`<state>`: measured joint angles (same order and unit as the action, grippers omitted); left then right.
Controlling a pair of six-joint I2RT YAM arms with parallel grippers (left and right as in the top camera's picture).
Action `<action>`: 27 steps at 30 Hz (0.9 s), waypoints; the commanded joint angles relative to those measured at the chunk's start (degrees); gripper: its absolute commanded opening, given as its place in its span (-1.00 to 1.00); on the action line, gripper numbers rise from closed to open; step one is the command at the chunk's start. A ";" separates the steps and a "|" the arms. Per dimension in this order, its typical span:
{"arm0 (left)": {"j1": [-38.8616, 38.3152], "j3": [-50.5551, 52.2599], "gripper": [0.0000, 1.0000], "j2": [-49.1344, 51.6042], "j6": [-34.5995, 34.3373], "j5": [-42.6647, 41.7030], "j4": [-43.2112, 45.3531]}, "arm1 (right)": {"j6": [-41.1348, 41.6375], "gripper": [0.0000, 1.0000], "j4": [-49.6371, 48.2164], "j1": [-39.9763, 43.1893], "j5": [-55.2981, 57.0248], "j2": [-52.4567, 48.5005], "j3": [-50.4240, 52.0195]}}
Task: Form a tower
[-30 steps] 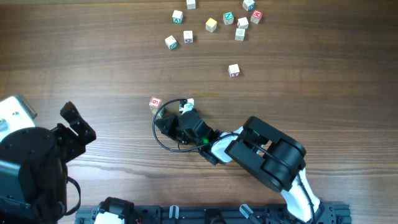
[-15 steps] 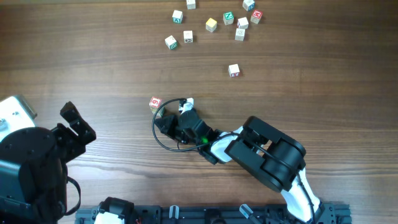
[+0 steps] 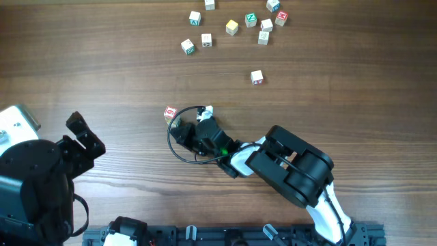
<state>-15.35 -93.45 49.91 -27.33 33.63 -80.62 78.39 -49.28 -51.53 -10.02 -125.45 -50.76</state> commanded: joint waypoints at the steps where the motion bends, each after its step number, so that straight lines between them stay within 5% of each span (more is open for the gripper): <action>1: 0.24 -0.15 1.00 -0.15 -0.55 0.94 0.11 | -0.46 -0.91 0.02 0.63 0.63 -0.83 -0.94; 27: 0.24 -0.15 1.00 -0.15 -0.55 0.94 0.09 | -0.85 -0.91 0.04 1.31 -2.71 -0.83 -0.94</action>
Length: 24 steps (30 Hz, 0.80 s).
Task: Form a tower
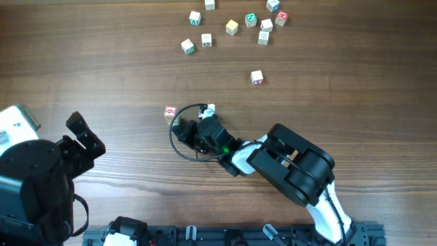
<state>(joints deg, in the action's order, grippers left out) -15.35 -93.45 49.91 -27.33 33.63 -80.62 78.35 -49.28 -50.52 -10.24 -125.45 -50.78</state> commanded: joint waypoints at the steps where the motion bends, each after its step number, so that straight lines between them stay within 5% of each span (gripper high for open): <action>1: 0.24 -0.15 1.00 -0.15 -0.55 0.94 0.09 | -0.81 -0.91 0.04 0.31 -3.54 -0.83 -0.92; 8: 0.24 -0.15 1.00 -0.15 -0.55 0.94 0.09 | -2.08 -0.91 8.76 0.28 -10.43 3.45 -0.83; 12: 0.24 -0.15 1.00 -0.15 -0.55 0.94 0.09 | -9.33 -0.91 26.73 0.31 -7.37 13.92 -0.83; 16: 0.24 -0.15 1.00 -0.15 -0.55 0.94 0.09 | -19.02 -0.91 52.17 0.35 9.97 33.44 -0.83; 19: 0.24 -0.15 1.00 -0.15 0.31 1.20 0.22 | -19.87 -0.91 70.69 0.79 26.69 47.71 -0.85; 24: 0.24 -0.15 1.00 -0.15 4.55 3.50 0.31 | -19.78 -0.92 91.12 7.30 30.80 56.39 -0.81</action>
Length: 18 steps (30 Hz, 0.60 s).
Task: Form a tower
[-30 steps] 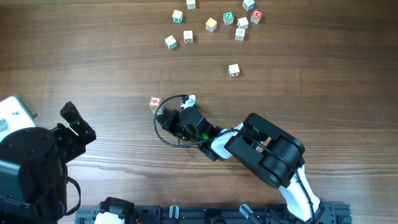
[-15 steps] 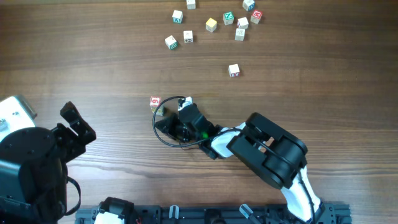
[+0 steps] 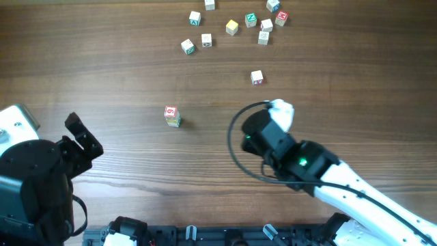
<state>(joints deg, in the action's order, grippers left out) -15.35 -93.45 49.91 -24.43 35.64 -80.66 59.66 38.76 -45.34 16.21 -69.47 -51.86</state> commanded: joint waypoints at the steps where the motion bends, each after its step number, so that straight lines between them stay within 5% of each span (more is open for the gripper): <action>1: 0.24 -0.15 1.00 -0.15 1.64 1.49 1.05 | -0.94 -0.91 4.26 3.15 4.33 0.31 0.59; 10: 0.24 -0.17 1.00 6.58 6.21 -15.72 9.81 | -5.66 -0.91 5.09 12.79 -7.15 0.31 0.81; 18: 1.14 -1.60 1.00 40.44 10.84 -36.41 9.53 | -5.75 -0.90 6.60 13.14 -7.72 0.31 0.81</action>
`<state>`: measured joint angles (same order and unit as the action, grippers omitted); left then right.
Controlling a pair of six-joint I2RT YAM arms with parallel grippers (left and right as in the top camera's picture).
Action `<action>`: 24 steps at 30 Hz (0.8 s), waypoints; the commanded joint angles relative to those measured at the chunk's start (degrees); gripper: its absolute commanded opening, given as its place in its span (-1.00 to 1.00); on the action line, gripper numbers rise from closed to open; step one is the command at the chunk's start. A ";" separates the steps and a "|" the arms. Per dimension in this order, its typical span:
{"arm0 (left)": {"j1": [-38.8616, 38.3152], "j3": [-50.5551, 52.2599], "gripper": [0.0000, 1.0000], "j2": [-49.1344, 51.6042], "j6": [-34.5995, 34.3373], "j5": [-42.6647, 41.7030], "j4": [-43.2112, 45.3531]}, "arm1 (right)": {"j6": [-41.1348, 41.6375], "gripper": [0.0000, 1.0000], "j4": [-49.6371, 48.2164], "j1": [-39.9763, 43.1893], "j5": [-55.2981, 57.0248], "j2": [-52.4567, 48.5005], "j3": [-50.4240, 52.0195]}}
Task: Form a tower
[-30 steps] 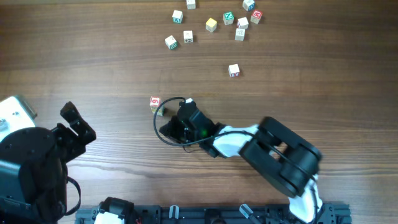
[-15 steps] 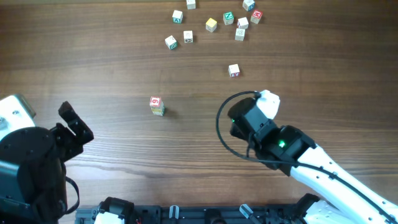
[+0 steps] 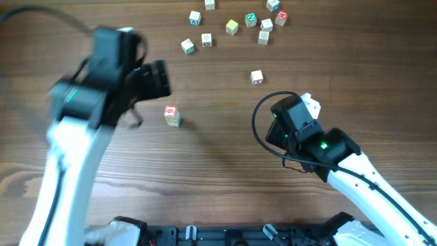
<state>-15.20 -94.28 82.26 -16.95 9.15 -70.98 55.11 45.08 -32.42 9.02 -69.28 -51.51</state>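
Note:
A small stack [image 3: 171, 115] stands at mid-table, a red-lettered block on top and a yellowish block showing under it. One loose block [image 3: 257, 77] lies alone to its right. Several more blocks [image 3: 232, 26] are scattered along the far edge. My left gripper [image 3: 156, 78] hangs just up-left of the stack, blurred by motion, and its dark fingers look spread with nothing between them. My right gripper [image 3: 290, 119] is well to the right of the stack. Its fingers are hidden under the wrist, and no block shows in it.
The left arm [image 3: 75, 137] stretches from the near-left corner up toward the stack. The right arm [image 3: 362, 184] runs to the near-right corner, with a black cable [image 3: 263, 116] looping beside its wrist. A dark rail [image 3: 225, 236] lines the near edge.
My left arm was parked at the near-left corner and now reaches up beside the stack. The right gripper has shifted a little further right. The stack has not moved.
At the two oldest moments my right gripper was pressed against the right side of the red-lettered block. By the last earlier moment it was away to the right and the stack stood alone. Now the left gripper is near the stack.

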 commanded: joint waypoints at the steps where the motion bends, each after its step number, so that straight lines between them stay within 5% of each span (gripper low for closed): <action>1: 1.22 -0.76 1.00 11.80 3.50 -11.54 -0.04 | -1.16 -0.90 0.42 0.22 -0.50 0.11 0.46; 5: 2.89 -0.76 1.00 20.15 3.54 -13.38 -1.75 | -2.86 -0.89 0.92 0.26 0.00 0.11 0.48; 10: 3.02 3.34 1.00 22.29 12.37 -13.62 -3.43 | -2.82 -0.89 1.09 0.26 0.20 0.11 0.52; 15: 3.02 15.41 1.00 22.29 13.86 -13.62 5.22 | -3.30 -0.90 1.16 0.26 0.42 0.11 0.52; 24: 2.78 22.21 0.97 22.32 18.08 -13.57 13.00 | -4.11 -0.88 0.85 0.26 1.73 0.07 0.52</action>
<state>-12.36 -73.71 104.42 -1.04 -3.57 -59.53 52.14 46.09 -32.40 9.26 -69.28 -51.44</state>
